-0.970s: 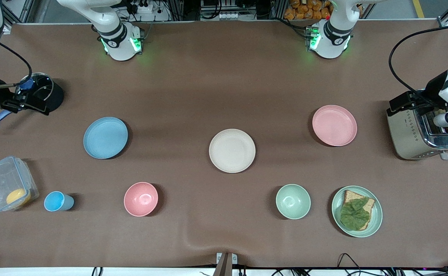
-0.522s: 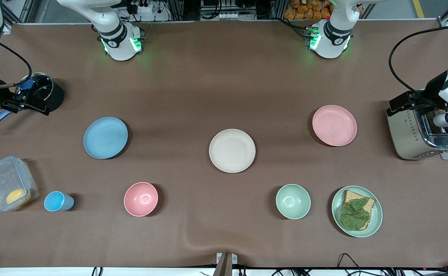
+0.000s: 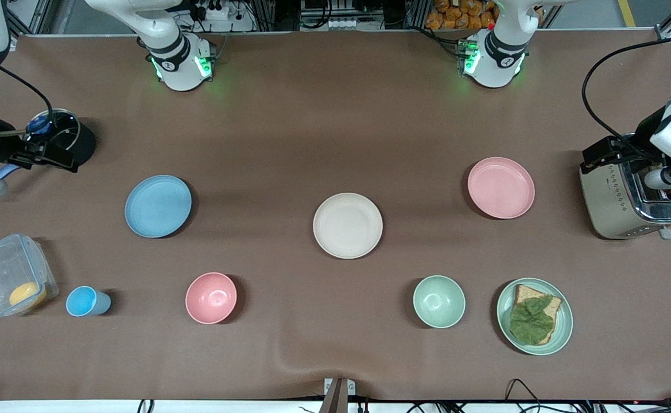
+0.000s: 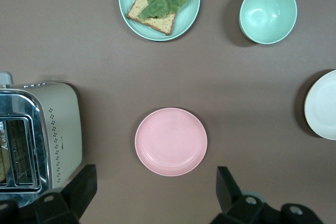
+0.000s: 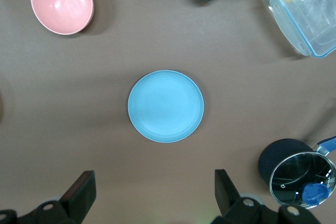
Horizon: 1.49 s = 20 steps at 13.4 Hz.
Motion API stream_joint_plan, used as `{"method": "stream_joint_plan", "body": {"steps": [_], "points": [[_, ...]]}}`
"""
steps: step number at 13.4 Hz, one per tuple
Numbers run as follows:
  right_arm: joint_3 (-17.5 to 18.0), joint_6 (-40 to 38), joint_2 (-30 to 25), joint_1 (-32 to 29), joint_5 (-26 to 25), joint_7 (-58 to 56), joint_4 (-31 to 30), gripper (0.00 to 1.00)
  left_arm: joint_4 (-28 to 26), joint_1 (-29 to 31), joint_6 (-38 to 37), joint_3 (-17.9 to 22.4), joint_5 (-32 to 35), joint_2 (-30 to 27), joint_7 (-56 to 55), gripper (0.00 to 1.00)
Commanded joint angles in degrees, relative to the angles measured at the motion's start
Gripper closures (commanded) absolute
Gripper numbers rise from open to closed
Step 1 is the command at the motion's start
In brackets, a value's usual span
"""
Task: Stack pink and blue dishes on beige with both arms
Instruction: 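Reach the right gripper to the blue plate, the left gripper to the pink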
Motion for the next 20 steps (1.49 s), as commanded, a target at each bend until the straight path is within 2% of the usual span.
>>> {"method": "stream_joint_plan", "body": {"steps": [1, 3, 6, 7, 9, 11, 12, 14, 16, 17, 18, 20], "points": [[-0.18, -0.50, 3.99, -0.72, 1.20, -0.24, 0.30, 0.00, 1.45, 0.10, -1.13, -0.34, 1.26, 0.39, 1.22, 0.00], [-0.10, -0.32, 8.64, -3.79, 1.38, -0.68, -0.05, 0.00, 1.36, 0.18, -1.13, -0.34, 0.47, 0.47, 2.37, 0.00], [-0.09, 3.88, 16.47, -8.19, 2.61, -10.67, -0.31, 0.00, 0.49, -0.07, -3.49, -0.43, 0.38, 1.70, 2.46, 0.00], [-0.01, 5.90, 19.27, -9.68, 2.96, -13.49, -0.49, 0.00, 0.75, -0.34, -3.50, -0.52, 0.29, 4.40, 2.37, 0.00], [-0.01, 8.46, 23.24, -12.67, 7.34, -20.16, -1.19, 0.00, 0.14, -2.52, -3.42, -0.61, 0.55, 7.58, 1.50, 0.00], [-0.01, 13.10, 26.58, -14.69, 9.37, -24.13, -3.55, 0.00, -1.18, -1.58, -2.20, -0.61, 1.00, 11.36, 1.84, 0.00], [-0.01, 16.00, 28.25, -15.31, 10.77, -27.19, -5.22, 0.00, -3.10, -0.27, -0.79, -0.61, 1.00, 12.16, 2.37, 0.00], [-0.01, 17.96, 30.80, -15.67, 12.36, -30.73, -6.37, 0.00, -12.56, 0.18, 5.16, -0.61, 0.99, 11.38, 2.81, 0.00], [0.26, 17.96, 32.65, -15.40, 12.63, -31.44, -6.38, 0.00, -17.77, 2.19, 9.57, -0.52, 1.08, 11.89, 10.33, 0.00], [0.26, 17.87, 33.01, -15.14, 12.54, -31.88, -6.55, 0.00, -21.36, 5.60, 12.81, -0.69, 1.08, 11.99, 12.63, 0.00], [0.43, 17.87, 33.62, -14.79, 12.63, -32.93, -6.55, 0.00, -25.92, 7.46, 18.24, -0.70, 1.08, 12.25, 16.31, 0.00], [1.04, 17.96, 34.68, -14.44, 13.41, -33.02, -6.55, 0.00, -30.96, 11.58, 27.39, -0.78, 0.56, 15.58, 22.30, 0.00]]}}
